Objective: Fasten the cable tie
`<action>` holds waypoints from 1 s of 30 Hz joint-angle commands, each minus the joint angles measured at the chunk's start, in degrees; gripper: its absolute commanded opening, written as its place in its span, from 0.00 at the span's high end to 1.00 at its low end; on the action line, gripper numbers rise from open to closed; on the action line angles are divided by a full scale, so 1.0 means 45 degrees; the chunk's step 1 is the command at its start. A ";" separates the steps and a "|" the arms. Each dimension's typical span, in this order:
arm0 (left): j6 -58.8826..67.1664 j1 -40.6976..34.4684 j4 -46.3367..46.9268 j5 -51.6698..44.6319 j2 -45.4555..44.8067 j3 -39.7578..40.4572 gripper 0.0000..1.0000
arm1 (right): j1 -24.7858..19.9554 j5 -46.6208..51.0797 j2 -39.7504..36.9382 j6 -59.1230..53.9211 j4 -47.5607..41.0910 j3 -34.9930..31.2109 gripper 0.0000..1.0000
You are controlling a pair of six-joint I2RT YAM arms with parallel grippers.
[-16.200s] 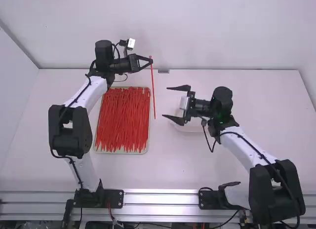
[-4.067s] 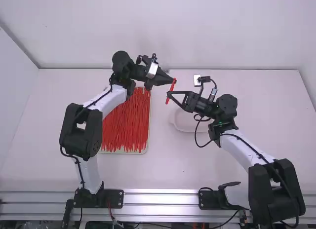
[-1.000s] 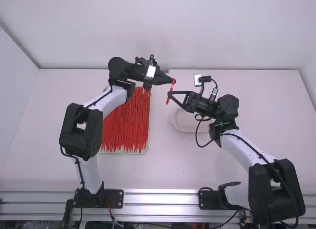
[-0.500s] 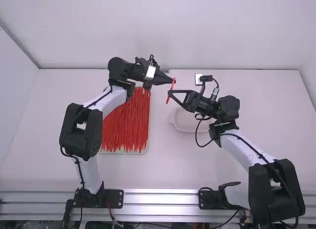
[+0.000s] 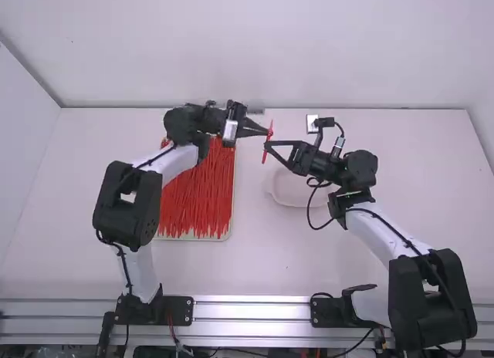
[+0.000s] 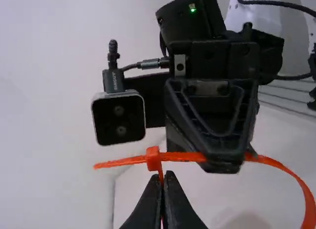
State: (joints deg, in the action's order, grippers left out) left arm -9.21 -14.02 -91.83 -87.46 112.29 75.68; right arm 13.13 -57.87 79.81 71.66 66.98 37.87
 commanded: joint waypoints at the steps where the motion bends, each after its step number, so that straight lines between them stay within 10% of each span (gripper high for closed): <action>1: 0.0321 0.0121 -0.0165 -0.0505 0.0058 -0.0306 0.99 | -0.0126 0.0578 0.0005 0.0233 0.0073 0.0500 1.00; 30: 0.2016 0.0107 -0.0204 -0.0505 0.0058 -0.0729 0.98 | -0.0432 0.0962 0.0005 0.0073 0.0398 0.0520 1.00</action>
State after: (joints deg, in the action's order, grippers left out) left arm -1.58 -13.98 -92.20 -85.71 112.29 73.12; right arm 12.62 -57.74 79.81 72.69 67.96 37.87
